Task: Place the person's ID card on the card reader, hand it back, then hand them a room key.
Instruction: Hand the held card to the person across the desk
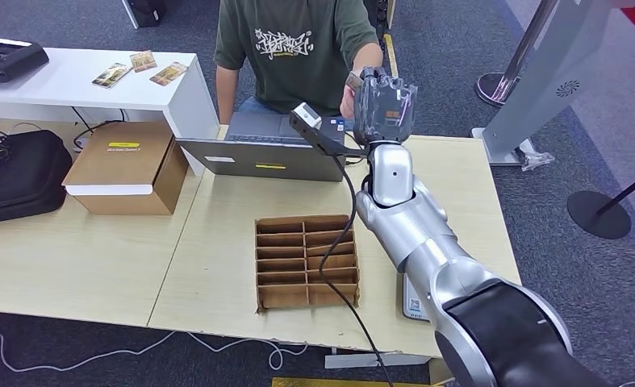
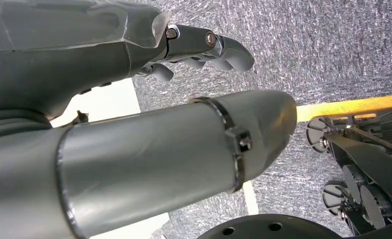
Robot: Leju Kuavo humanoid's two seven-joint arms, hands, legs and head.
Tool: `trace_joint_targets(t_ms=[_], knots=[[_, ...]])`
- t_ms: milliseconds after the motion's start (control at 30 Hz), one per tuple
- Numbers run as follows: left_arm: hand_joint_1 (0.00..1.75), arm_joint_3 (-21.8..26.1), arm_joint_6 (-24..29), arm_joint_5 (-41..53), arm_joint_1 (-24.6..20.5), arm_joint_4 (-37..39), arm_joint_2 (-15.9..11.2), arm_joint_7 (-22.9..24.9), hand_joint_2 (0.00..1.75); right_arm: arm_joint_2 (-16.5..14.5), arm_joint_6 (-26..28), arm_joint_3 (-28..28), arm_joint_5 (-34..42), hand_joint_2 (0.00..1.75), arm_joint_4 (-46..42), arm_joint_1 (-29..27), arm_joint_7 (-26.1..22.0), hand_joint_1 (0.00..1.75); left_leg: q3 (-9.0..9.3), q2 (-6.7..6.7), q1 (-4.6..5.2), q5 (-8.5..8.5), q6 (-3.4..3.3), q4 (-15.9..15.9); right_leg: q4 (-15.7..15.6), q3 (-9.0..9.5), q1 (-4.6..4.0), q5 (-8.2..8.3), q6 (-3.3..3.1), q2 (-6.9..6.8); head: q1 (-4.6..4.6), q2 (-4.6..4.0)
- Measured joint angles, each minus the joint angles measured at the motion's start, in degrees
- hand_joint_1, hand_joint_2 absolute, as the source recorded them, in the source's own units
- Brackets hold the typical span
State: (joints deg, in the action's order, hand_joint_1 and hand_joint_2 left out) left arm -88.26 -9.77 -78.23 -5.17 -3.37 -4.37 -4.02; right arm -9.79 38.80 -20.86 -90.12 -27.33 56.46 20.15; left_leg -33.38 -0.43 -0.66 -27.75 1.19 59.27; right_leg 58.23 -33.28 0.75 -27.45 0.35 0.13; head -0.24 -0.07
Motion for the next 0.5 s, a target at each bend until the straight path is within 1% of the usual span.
trace_joint_targets(t_ms=[233, 267, 367, 400, 500], knots=[[0.00, 0.0, 0.0, 0.7, -0.2, 0.0, 0.0, 0.0, 0.00, 0.0, 0.0, -0.2, 0.0, 1.75, 0.5, 0.2, 0.0, 1.75, 0.00, 0.00, 0.00, 0.00, 0.00, 0.0, 0.0, 0.00, 0.00, 0.00, 0.00, 0.00, 0.00, 0.00], [0.00, 0.0, 0.0, 0.8, -0.2, 0.0, 0.0, 0.0, 0.00, 0.0, 0.0, -0.2, 0.0, 1.75, 0.6, 0.2, 0.0, 1.47, 0.00, 0.00, 0.00, 0.00, 0.00, 0.0, 0.0, 0.00, 0.00, 0.00, 0.00, 0.00, 0.00, 0.00], [0.00, 0.0, -0.1, 1.0, -0.3, 0.0, 0.0, 0.0, 0.00, 0.0, 0.0, -0.2, 0.0, 1.75, 0.8, 0.3, 0.0, 0.16, 0.00, 0.00, 0.00, 0.00, 0.00, 0.0, 0.0, 0.00, 0.00, 0.00, 0.00, 0.00, 0.00, -0.01], [0.00, 0.0, -0.1, 1.0, -0.3, 0.0, 0.0, 0.0, 0.00, 0.0, 0.0, -0.2, 0.0, 1.75, 0.8, 0.3, 0.1, 0.00, 0.00, 0.00, 0.00, 0.00, 0.00, 0.0, 0.0, 0.00, 0.00, 0.00, 0.00, 0.00, 0.00, -0.01], [0.00, 0.0, -0.1, 1.4, -0.3, 0.0, 0.0, 0.0, 0.00, 0.0, 0.0, -0.6, 0.0, 1.75, 0.8, 0.3, 0.7, 0.00, 0.01, 0.01, 0.00, 0.00, 0.00, 0.0, 0.0, -0.01, 0.00, 0.00, 0.00, 0.01, 0.00, -0.01]])
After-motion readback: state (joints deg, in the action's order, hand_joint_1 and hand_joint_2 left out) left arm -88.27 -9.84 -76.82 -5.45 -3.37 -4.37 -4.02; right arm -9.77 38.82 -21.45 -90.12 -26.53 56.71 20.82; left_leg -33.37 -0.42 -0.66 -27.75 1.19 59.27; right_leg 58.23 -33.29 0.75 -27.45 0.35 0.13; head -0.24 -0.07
